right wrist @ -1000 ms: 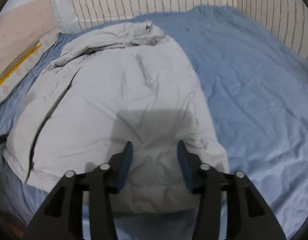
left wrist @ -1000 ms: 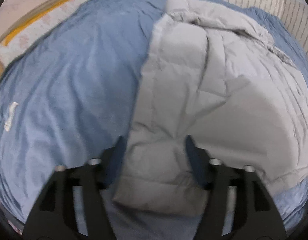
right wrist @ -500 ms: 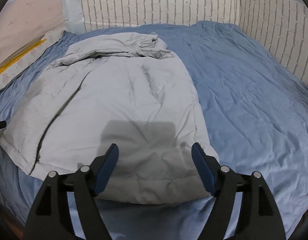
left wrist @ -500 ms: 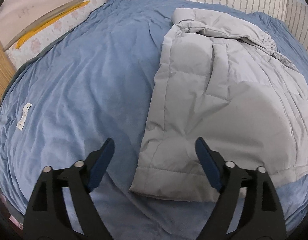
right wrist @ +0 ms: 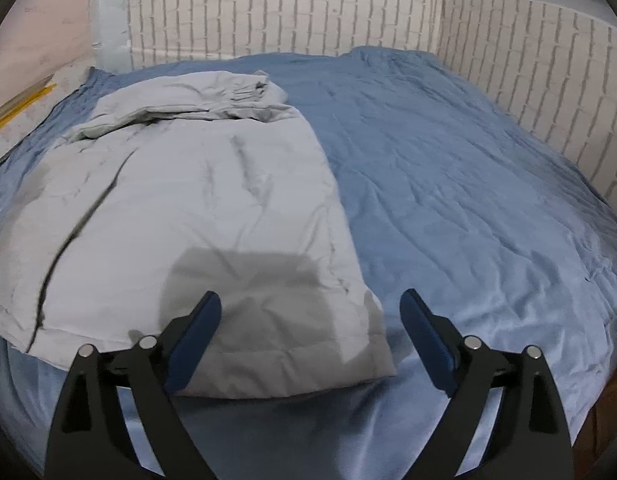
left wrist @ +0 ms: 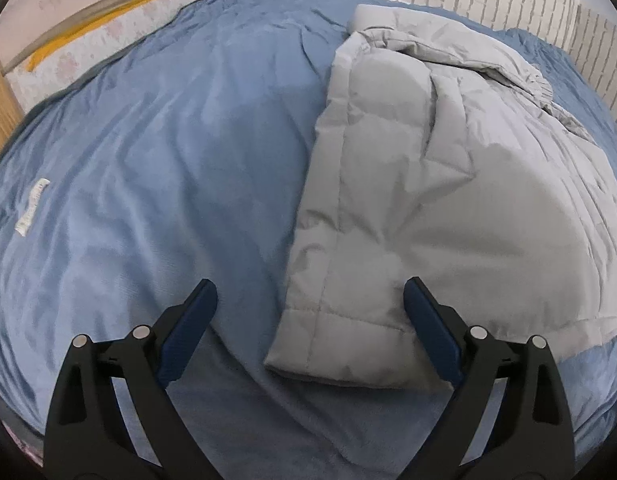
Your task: Fold large clothes
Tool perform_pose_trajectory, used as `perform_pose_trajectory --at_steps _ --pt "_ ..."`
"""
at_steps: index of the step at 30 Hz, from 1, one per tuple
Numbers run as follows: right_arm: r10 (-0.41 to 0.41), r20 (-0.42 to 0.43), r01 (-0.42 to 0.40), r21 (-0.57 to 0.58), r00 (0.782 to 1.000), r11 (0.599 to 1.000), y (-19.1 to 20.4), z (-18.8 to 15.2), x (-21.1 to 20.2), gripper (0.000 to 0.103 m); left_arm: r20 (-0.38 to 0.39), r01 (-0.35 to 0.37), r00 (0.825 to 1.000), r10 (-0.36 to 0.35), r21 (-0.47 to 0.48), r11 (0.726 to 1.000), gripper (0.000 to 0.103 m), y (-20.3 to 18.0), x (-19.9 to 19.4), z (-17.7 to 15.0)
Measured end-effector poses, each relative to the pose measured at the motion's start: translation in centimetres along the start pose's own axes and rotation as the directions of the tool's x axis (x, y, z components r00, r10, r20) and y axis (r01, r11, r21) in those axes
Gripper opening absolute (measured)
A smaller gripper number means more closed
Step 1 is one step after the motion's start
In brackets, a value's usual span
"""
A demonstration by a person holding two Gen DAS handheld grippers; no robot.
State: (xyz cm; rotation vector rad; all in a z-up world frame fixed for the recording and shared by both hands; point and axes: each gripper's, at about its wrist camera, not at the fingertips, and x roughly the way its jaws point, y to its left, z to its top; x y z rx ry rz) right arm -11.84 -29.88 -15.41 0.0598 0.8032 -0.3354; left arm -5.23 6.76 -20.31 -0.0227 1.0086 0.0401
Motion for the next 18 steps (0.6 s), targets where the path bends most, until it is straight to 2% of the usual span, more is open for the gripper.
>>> perform_pose_trajectory --at_steps 3,6,9,12,15,17,18 --pt "-0.024 0.002 0.024 0.006 1.000 1.000 -0.3 0.1 0.0 0.091 -0.030 0.075 0.997 -0.076 -0.029 0.997 0.092 -0.1 0.9 -0.1" --pt "-0.018 0.006 0.018 0.034 1.000 0.999 -1.1 0.3 -0.1 0.091 -0.028 0.092 0.995 -0.092 -0.012 0.996 0.091 -0.8 1.0 -0.2" --pt "-0.003 -0.003 0.004 0.060 1.000 0.998 -1.9 0.3 0.0 0.091 -0.038 0.145 0.989 -0.145 0.003 0.989 0.082 -1.4 0.8 -0.5" --pt "0.011 -0.014 -0.010 0.071 1.000 0.997 -2.3 0.2 0.2 0.091 -0.041 0.162 0.986 -0.162 -0.007 0.987 0.079 -1.1 0.6 -0.9" --pt "0.022 -0.026 -0.020 0.076 0.999 0.997 -2.4 0.0 0.4 0.091 -0.058 0.186 0.980 -0.188 -0.039 0.982 0.066 -0.7 0.7 -0.7" --pt "0.024 -0.036 -0.021 0.072 0.999 0.997 -2.3 -0.1 0.6 0.091 -0.063 0.179 0.982 -0.180 -0.024 0.984 0.053 -0.9 0.5 -0.5" --pt "0.021 -0.038 -0.019 0.070 0.999 0.997 -2.3 -0.2 0.6 0.091 -0.065 0.168 0.984 -0.168 -0.004 0.986 0.050 -1.3 0.5 -0.4"
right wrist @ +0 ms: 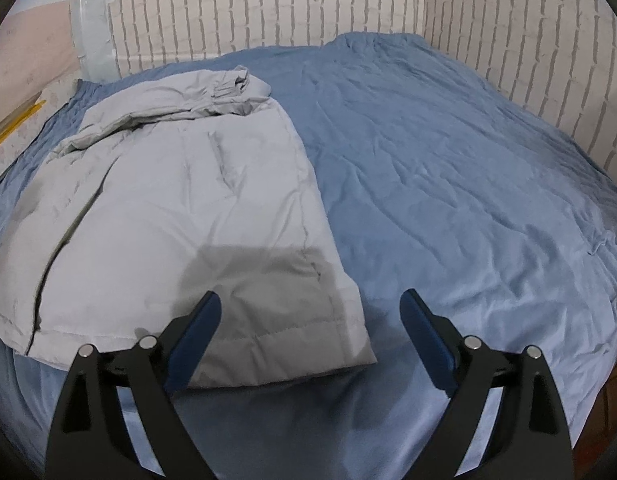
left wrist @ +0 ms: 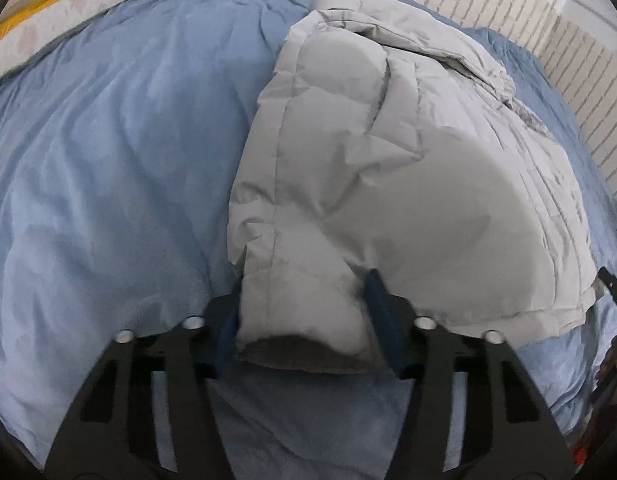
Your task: Fold large clothes
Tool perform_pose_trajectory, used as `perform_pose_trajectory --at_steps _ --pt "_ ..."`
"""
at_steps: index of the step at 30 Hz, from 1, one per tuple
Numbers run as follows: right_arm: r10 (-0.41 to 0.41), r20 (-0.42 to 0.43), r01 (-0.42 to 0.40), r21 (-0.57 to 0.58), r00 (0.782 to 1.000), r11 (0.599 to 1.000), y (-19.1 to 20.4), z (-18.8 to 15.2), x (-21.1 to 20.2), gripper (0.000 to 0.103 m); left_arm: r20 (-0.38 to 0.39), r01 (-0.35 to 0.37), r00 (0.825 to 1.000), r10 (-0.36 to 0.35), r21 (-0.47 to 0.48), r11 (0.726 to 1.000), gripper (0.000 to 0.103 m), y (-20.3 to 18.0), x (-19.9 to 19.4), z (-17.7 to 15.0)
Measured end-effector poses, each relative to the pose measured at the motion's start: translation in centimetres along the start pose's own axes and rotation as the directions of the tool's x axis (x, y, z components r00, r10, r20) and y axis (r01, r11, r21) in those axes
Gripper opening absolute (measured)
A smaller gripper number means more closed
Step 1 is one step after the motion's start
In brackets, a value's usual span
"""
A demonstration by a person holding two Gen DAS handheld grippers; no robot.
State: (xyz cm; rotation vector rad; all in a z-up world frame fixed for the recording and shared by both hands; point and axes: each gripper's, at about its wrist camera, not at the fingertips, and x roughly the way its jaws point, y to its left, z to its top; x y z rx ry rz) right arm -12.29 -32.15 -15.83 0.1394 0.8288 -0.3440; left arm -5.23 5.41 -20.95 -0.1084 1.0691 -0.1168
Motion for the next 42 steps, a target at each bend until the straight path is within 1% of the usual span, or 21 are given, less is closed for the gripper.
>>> perform_pose_trajectory --at_steps 1,2,6,11,15,17,18,19,20,21,22,23,24,26,31,35,36,39,40,41,42 --pt "0.000 0.000 0.000 -0.001 1.000 1.000 0.0 0.0 0.0 0.091 -0.001 -0.017 1.000 0.017 0.020 1.000 0.043 -0.5 0.1 0.2" --pt "-0.002 0.002 0.002 0.000 1.000 1.000 -0.1 0.0 -0.1 0.091 -0.001 -0.030 1.000 0.030 0.038 0.999 0.041 -0.9 0.3 0.4" --pt "-0.001 0.019 0.000 0.024 1.000 1.000 -0.8 -0.1 -0.4 0.091 0.003 -0.061 0.998 0.061 0.065 0.996 0.041 -1.6 0.7 0.5" --pt "0.078 -0.020 -0.075 0.105 0.997 0.992 -1.8 -0.5 0.4 0.091 0.009 -0.084 0.996 0.084 0.069 0.994 0.048 -1.7 1.0 0.2" --pt "0.108 -0.078 -0.102 0.082 0.991 0.991 -0.8 -1.1 2.2 0.091 0.014 -0.096 0.995 0.095 0.079 0.992 0.053 -1.7 1.0 0.3" --pt "0.128 -0.101 -0.119 0.090 0.987 0.989 -0.5 -1.4 2.8 0.091 0.022 -0.111 0.994 0.109 0.076 0.991 0.061 -1.5 1.1 0.3" --pt "0.137 -0.102 -0.127 0.095 0.985 0.987 -0.4 -1.5 2.9 0.089 0.023 -0.110 0.994 0.109 0.068 0.992 0.062 -1.2 1.0 0.3" --pt "0.147 -0.102 -0.137 0.097 0.984 0.986 -0.4 -1.6 2.8 0.086 0.022 -0.110 0.994 0.109 0.055 0.992 0.067 -0.9 1.0 0.3" --pt "0.169 -0.102 -0.159 0.102 0.980 0.982 -0.5 -1.6 2.7 0.071 0.020 -0.107 0.994 0.106 0.039 0.994 0.069 -0.4 0.9 0.2" --pt "0.192 -0.104 -0.180 0.113 0.976 0.977 -0.6 -1.6 2.7 0.051 0.016 -0.093 0.996 0.093 0.018 0.995 0.069 0.0 0.9 0.2" --pt "0.204 -0.114 -0.190 0.128 0.972 0.974 -0.7 -1.6 2.7 0.041 0.012 -0.081 0.997 0.081 0.005 0.997 0.069 0.4 0.9 0.1" --pt "0.220 -0.115 -0.204 0.134 0.969 0.970 -0.8 -1.6 2.7 0.029 0.009 -0.074 0.997 0.074 -0.002 0.997 0.069 0.7 0.8 0.0" --pt "0.244 -0.109 -0.228 0.141 0.964 0.963 -0.8 -1.6 2.5 0.021 0.008 -0.070 0.997 0.070 0.000 0.998 0.069 0.7 0.8 0.1" --pt "0.261 -0.104 -0.245 0.147 0.960 0.958 -0.7 -1.6 2.3 0.019 0.011 -0.085 0.996 0.085 0.015 0.996 0.070 0.5 0.7 0.0" --pt "0.245 -0.143 -0.229 0.118 0.959 0.966 0.0 -1.6 3.3 0.022 0.005 -0.099 0.995 0.099 0.030 0.995 0.069 0.1 0.7 0.1" --pt "0.221 -0.174 -0.213 0.066 0.960 0.975 1.1 -1.1 4.4 0.024 -0.015 -0.055 0.998 0.055 0.003 0.999 0.053 0.3 0.6 0.3" --pt "0.211 -0.178 -0.205 0.054 0.961 0.977 1.3 -1.0 4.5 0.025 -0.018 -0.052 0.998 0.052 0.008 0.999 0.050 0.2 0.7 0.4" --pt "0.195 -0.183 -0.190 0.046 0.964 0.981 1.4 -1.1 4.3 0.025 -0.025 -0.045 0.999 0.046 0.028 0.999 0.037 -0.3 0.4 0.7" --pt "0.195 -0.187 -0.190 0.048 0.963 0.981 1.4 -1.1 4.2 0.025 -0.027 -0.037 0.999 0.038 0.035 0.999 0.030 -0.5 0.3 0.9" --pt "0.198 -0.190 -0.192 0.050 0.962 0.980 1.3 -1.0 4.1 0.025 -0.033 -0.028 0.999 0.029 0.037 0.999 0.027 -0.6 0.1 1.1" --pt "0.200 -0.195 -0.193 0.055 0.960 0.980 1.2 -0.9 4.1 0.023 -0.036 -0.029 0.999 0.030 0.040 0.999 0.026 -0.7 0.1 1.3"
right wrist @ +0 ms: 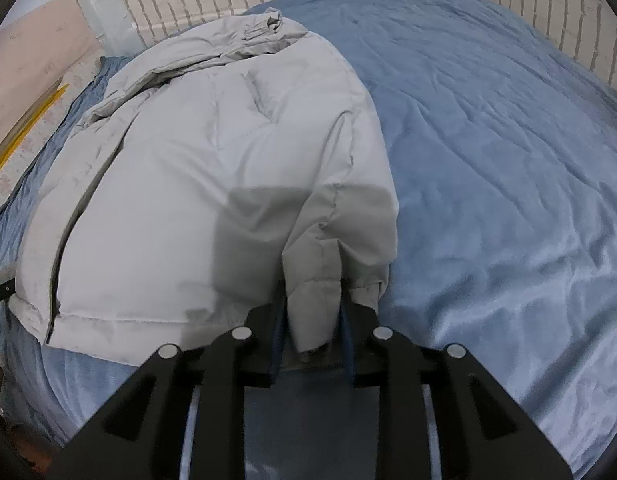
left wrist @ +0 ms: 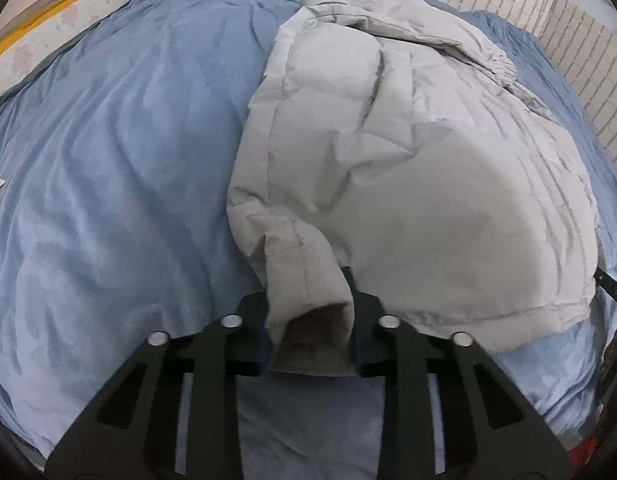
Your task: Fold large clothes
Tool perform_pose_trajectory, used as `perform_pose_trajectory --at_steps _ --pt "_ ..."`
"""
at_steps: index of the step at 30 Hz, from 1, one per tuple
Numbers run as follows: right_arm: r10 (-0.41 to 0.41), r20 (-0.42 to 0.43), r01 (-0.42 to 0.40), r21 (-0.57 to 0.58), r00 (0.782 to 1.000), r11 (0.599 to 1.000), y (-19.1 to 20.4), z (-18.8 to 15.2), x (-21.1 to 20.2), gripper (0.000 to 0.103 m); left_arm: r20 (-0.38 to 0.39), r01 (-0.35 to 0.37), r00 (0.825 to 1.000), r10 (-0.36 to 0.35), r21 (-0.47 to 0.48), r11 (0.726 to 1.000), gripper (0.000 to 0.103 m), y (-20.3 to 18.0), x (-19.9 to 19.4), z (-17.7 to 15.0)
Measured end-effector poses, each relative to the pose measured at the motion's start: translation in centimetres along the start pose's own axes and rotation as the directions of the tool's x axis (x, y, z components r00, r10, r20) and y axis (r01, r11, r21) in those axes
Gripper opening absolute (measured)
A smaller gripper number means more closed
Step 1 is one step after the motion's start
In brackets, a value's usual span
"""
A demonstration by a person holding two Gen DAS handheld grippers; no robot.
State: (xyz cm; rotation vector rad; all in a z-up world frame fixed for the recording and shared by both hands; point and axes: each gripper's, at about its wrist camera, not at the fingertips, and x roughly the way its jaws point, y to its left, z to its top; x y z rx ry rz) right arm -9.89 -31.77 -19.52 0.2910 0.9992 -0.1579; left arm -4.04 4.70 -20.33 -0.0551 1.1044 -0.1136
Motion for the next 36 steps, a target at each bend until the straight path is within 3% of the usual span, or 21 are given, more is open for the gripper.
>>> perform_pose_trajectory --at_steps 6,13,24,36 --pt "0.046 -0.017 -0.046 0.048 0.999 0.998 -0.8 1.0 -0.3 0.018 -0.011 0.018 1.000 -0.019 -0.021 1.000 0.021 0.4 -0.1 0.7" --pt "0.112 0.044 -0.115 0.081 0.993 0.990 -1.0 3.8 -2.9 0.017 0.013 0.060 0.998 -0.060 -0.034 0.998 0.020 0.4 -0.8 3.2" --pt "0.111 0.106 -0.111 -0.001 0.988 0.994 1.9 11.2 -4.0 0.016 0.077 0.110 0.991 -0.106 -0.046 0.993 0.020 0.7 -2.4 8.6" --pt "0.093 0.153 -0.093 -0.008 0.984 0.996 3.0 17.9 -2.2 0.016 0.149 0.093 0.985 -0.092 0.000 0.996 0.019 -0.2 -3.5 16.0"
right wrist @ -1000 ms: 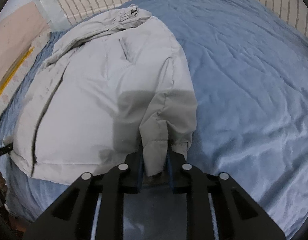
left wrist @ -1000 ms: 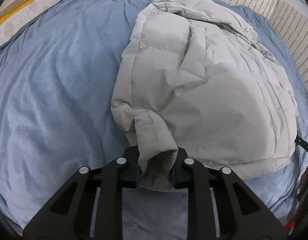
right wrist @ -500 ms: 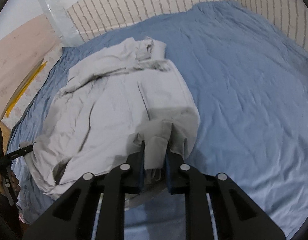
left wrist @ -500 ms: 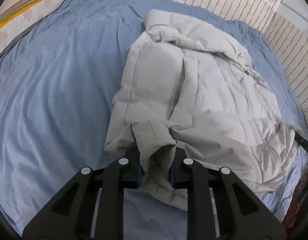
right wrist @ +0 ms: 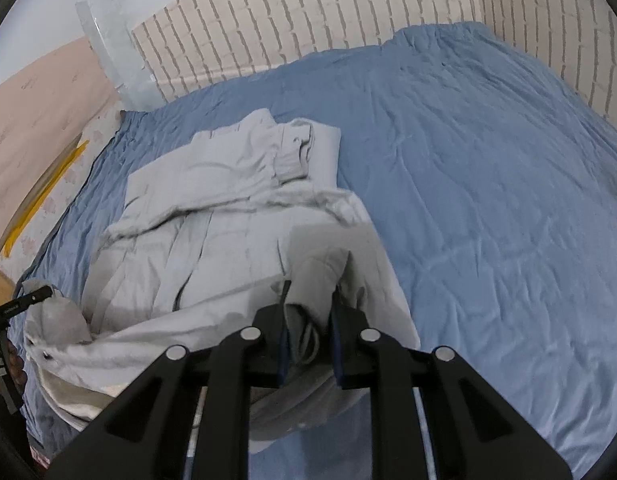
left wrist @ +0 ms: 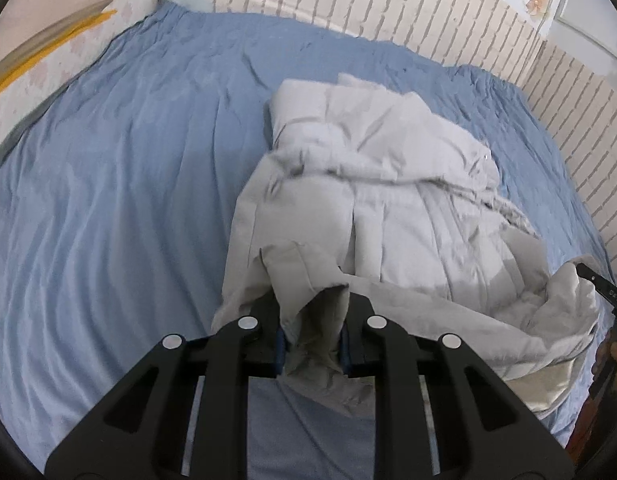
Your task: Fold large clothes
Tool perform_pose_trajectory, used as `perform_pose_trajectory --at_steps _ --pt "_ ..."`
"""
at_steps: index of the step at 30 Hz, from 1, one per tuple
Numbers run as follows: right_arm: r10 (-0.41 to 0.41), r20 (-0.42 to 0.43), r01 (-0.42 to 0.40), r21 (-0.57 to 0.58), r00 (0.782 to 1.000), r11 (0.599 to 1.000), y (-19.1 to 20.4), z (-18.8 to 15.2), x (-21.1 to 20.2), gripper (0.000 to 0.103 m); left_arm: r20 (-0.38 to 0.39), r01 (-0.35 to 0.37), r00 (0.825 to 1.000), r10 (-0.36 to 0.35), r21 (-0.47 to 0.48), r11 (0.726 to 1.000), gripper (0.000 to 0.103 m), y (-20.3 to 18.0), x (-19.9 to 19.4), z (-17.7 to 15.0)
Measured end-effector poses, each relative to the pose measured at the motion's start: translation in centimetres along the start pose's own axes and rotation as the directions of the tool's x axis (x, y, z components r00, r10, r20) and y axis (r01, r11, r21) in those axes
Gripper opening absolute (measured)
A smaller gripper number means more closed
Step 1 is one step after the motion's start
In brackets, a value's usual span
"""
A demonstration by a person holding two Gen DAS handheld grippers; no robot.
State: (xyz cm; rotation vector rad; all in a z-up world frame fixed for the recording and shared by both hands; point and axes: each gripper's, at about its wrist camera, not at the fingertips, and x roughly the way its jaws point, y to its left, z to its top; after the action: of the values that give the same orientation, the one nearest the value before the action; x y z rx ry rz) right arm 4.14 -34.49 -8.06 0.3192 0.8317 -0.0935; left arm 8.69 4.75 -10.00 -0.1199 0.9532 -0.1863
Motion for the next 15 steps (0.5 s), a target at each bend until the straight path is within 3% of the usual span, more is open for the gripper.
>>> perform_pose_trajectory --at_steps 10,15 --pt "0.002 0.071 0.000 -0.031 0.997 1.000 1.2 7.7 2.5 0.016 0.072 -0.025 0.997 0.022 0.035 0.999 0.019 -1.9 1.8 6.7" --pt "0.014 0.120 -0.006 -0.065 0.993 0.998 2.5 12.0 2.7 0.016 0.153 -0.047 0.987 0.038 0.054 0.997 0.019 -2.7 0.6 10.5"
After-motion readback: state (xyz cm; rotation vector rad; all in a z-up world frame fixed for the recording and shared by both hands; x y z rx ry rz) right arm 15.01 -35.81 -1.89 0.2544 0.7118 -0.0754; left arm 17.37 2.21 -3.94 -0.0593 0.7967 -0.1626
